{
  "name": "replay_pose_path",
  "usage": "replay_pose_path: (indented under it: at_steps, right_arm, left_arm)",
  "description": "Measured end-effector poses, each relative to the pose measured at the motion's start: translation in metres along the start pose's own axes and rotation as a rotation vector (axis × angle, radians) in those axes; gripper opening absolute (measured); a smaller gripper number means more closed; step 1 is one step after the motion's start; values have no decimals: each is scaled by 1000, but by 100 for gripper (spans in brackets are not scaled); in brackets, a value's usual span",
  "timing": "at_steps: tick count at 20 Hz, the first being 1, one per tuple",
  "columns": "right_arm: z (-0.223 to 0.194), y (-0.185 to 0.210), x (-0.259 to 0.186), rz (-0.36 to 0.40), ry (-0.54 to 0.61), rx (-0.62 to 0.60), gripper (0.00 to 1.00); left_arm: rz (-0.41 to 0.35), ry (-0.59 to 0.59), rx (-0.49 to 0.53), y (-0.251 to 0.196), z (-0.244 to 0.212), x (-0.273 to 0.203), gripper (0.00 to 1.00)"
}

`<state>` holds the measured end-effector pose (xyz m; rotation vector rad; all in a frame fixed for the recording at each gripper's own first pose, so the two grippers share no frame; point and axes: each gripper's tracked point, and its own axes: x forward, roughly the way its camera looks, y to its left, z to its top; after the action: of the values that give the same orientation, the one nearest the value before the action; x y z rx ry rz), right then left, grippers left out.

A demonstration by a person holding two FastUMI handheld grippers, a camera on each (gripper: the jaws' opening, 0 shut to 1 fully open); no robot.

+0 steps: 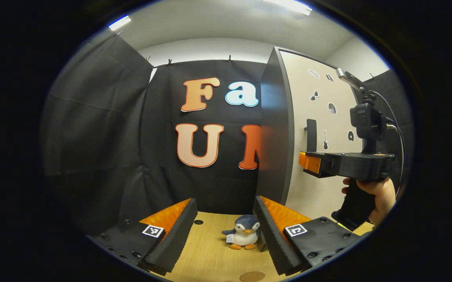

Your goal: Open the cabinet door with the right hand, grasp the bottle in the cabinet with the left hand and place it on the coaster, then close the cabinet door with the right hand.

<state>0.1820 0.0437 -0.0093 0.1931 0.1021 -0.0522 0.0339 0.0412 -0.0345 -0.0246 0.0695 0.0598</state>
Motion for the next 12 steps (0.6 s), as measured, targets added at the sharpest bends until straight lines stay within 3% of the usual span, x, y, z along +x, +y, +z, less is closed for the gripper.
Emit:
replay_pose_path:
  at_steps: [4, 9, 12]
  right_arm:
    - [0, 1, 11, -18, -7, -14, 71]
    - [3, -2, 14, -49, -24, -3, 37]
    - [3, -3, 13, -54, -26, 0, 34]
  left_arm:
    - [13, 8, 4, 7, -3, 2, 96]
    - [29, 8, 9, 14, -3, 0, 96]
    - [30, 10, 7, 15, -3, -1, 99]
